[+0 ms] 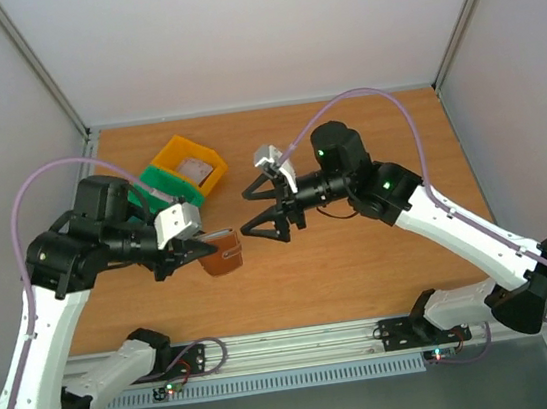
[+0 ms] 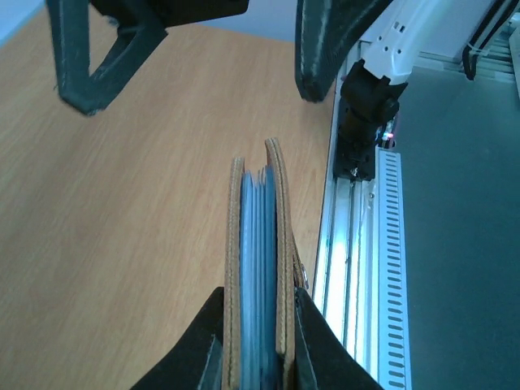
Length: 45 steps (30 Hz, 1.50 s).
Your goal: Take the credit cards out of the card holder
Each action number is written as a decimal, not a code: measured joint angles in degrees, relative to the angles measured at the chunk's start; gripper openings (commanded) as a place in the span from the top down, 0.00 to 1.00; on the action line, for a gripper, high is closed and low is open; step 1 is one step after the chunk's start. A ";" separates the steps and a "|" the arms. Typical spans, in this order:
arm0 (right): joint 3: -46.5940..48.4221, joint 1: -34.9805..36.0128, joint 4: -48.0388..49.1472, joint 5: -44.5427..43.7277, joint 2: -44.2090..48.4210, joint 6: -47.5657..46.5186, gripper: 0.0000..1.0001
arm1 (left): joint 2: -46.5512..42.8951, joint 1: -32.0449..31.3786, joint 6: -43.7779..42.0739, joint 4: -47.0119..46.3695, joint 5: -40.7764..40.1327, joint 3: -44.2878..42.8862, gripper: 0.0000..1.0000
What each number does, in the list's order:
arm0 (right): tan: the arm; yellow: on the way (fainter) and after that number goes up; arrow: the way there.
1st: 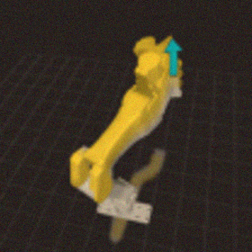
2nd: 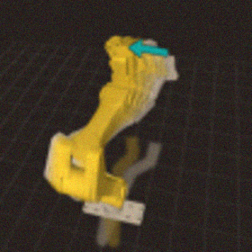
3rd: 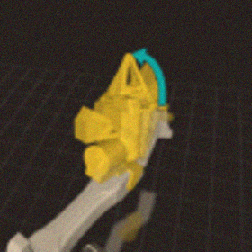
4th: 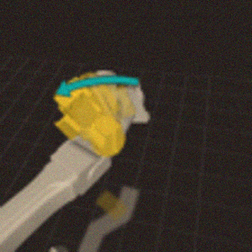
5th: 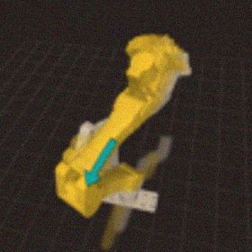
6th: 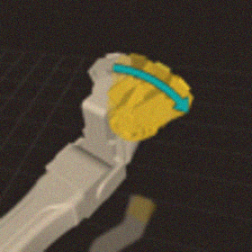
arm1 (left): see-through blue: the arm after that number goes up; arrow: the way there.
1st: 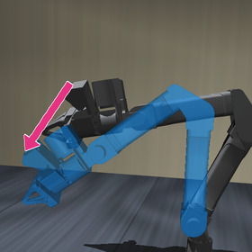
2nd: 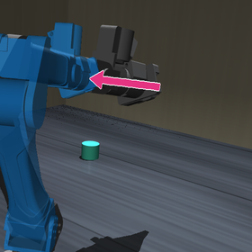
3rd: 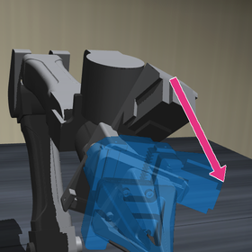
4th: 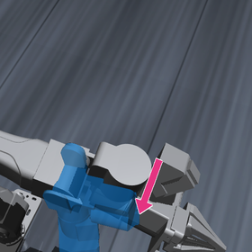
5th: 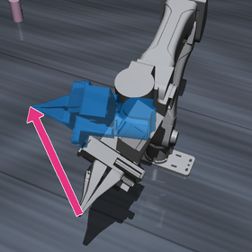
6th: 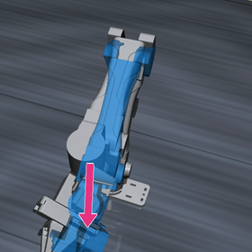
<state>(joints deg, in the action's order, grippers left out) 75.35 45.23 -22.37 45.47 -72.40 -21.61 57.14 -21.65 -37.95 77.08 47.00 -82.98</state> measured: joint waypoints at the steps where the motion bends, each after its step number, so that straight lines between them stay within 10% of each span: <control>1: 0.90 0.85 -0.68 -0.55 -0.57 -0.72 0.05 | -1.09 -0.22 -0.02 -0.81 0.42 0.98 1.00; 8: 7.48 6.01 -5.25 -2.38 -5.07 -5.44 0.14 | -1.86 -0.35 1.33 -6.14 1.66 4.68 1.00; 16: 7.96 7.85 -10.67 -4.46 -7.52 -9.73 0.90 | -2.60 -0.35 6.19 -11.17 4.24 6.82 1.00; 21: 5.99 8.26 -10.27 -4.98 -5.16 -11.21 0.99 | -3.21 -0.35 7.54 -11.58 6.64 8.22 0.97; 24: 5.09 8.48 -9.86 -5.38 -4.42 -11.41 0.99 | -3.61 -0.59 8.00 -13.18 7.39 9.42 0.28; 26: 4.90 8.41 -9.79 -5.40 -4.28 -11.21 0.99 | -4.79 -0.59 10.80 -16.26 7.43 11.74 0.23; 31: 4.90 8.13 -8.20 -3.89 -3.67 -10.51 0.99 | -11.89 -0.55 20.46 -27.02 7.89 22.64 0.47; 35: 4.90 8.13 -7.02 -2.78 -3.34 -10.38 0.99 | -21.20 -0.57 27.71 -39.47 7.58 33.18 0.46; 43: 5.20 7.76 -6.21 -1.49 -3.34 -10.49 0.99 | -24.11 -0.61 36.63 -50.12 8.33 36.04 0.98; 45: 5.33 7.74 -6.43 -1.44 -3.34 -10.80 0.84 | -23.85 -0.55 37.94 -50.40 9.20 36.09 1.00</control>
<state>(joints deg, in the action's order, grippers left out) 80.68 52.97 -28.80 44.03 -75.75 -32.40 33.30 -22.20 -0.01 26.68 56.21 -46.89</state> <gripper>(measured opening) 0.128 0.077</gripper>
